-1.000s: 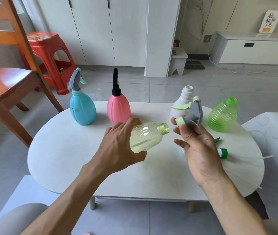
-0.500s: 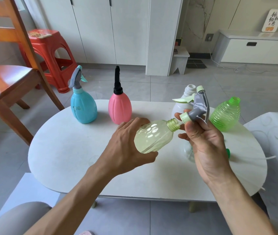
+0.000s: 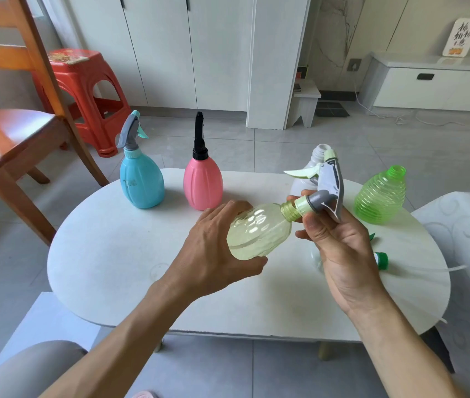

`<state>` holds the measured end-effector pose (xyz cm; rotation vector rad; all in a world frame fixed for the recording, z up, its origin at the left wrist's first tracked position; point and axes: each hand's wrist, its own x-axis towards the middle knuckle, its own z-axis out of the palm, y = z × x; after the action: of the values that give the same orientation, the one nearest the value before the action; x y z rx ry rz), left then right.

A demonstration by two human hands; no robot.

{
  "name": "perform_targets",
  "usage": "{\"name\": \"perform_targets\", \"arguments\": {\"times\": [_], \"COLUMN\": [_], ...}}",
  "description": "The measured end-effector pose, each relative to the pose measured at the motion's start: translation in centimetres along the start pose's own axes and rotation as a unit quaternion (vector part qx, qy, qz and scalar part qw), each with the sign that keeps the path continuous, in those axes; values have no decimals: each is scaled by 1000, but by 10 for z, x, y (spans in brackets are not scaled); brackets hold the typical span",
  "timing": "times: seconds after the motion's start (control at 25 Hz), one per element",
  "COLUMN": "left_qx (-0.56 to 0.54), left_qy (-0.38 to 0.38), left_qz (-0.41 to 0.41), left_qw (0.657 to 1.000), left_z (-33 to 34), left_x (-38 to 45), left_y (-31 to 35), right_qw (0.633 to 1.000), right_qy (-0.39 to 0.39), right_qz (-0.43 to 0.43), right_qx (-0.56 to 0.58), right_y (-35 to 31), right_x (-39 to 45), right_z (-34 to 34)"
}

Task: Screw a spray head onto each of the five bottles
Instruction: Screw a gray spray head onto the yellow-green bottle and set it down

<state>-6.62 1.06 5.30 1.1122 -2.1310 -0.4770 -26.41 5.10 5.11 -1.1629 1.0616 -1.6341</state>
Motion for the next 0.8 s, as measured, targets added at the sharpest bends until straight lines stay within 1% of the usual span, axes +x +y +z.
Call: {"name": "perform_targets", "arguments": {"times": [0.08, 0.28, 0.44, 0.6, 0.8], "left_qx": [-2, 3, -11, -21, -35], "left_qy": [2, -9, -20, -13, 1], "left_qz": [5, 6, -24, -27, -26], "left_qw": [1000, 1000, 999, 999, 999], "left_z": [0, 0, 3, 8, 16], "left_x": [0, 0, -2, -4, -3], "left_y": [1, 1, 4, 7, 13], "right_qw": [1000, 999, 1000, 997, 992], "right_qy": [2, -31, -22, -5, 20], "right_qz": [7, 8, 12, 22, 41], "right_qx": [-3, -6, 19, 77, 122], "right_y": [0, 1, 1, 3, 4], "right_x": [1, 0, 1, 1, 0], "right_z": [-2, -1, -1, 4, 12]}}
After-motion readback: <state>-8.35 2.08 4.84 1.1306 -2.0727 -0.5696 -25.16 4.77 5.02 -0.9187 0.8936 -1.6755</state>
